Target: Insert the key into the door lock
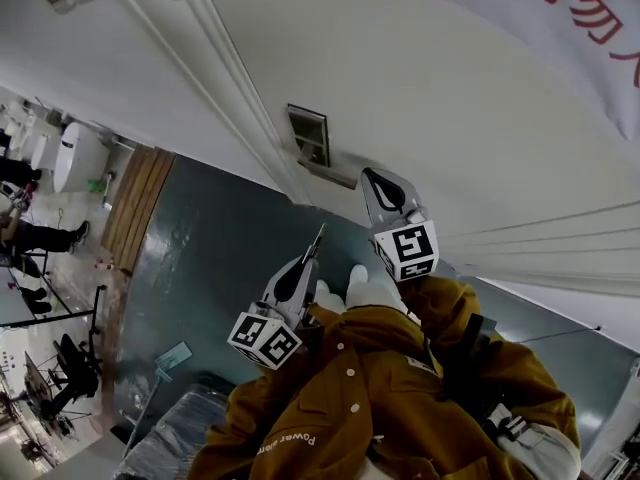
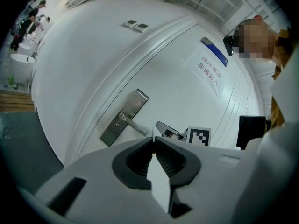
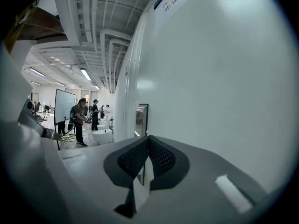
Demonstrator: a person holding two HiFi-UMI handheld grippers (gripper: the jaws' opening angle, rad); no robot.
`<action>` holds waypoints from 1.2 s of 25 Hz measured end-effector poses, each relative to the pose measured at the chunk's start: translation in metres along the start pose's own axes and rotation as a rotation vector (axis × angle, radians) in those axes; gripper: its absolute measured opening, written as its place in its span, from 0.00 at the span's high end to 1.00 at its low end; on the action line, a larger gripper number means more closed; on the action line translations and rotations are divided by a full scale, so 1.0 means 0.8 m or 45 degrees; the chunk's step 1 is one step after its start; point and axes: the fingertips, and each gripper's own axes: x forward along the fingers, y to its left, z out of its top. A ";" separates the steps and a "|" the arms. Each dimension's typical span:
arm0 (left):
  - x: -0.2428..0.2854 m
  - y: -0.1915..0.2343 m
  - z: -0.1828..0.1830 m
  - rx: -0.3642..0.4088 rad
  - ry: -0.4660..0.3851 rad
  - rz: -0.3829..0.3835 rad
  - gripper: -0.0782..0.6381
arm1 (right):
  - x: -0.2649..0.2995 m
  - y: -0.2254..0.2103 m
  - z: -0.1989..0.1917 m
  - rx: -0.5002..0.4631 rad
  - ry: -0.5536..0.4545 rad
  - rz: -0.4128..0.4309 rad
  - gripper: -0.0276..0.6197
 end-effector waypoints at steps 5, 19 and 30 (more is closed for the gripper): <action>0.014 0.018 -0.005 -0.044 -0.013 0.041 0.86 | 0.021 -0.018 -0.008 0.010 0.011 -0.040 0.95; 0.078 0.132 -0.018 -0.365 0.076 0.096 0.86 | 0.035 -0.036 0.002 0.027 0.039 -0.203 0.95; 0.151 0.205 -0.020 -0.763 -0.019 0.035 0.86 | 0.034 -0.036 0.000 0.010 0.062 -0.215 0.95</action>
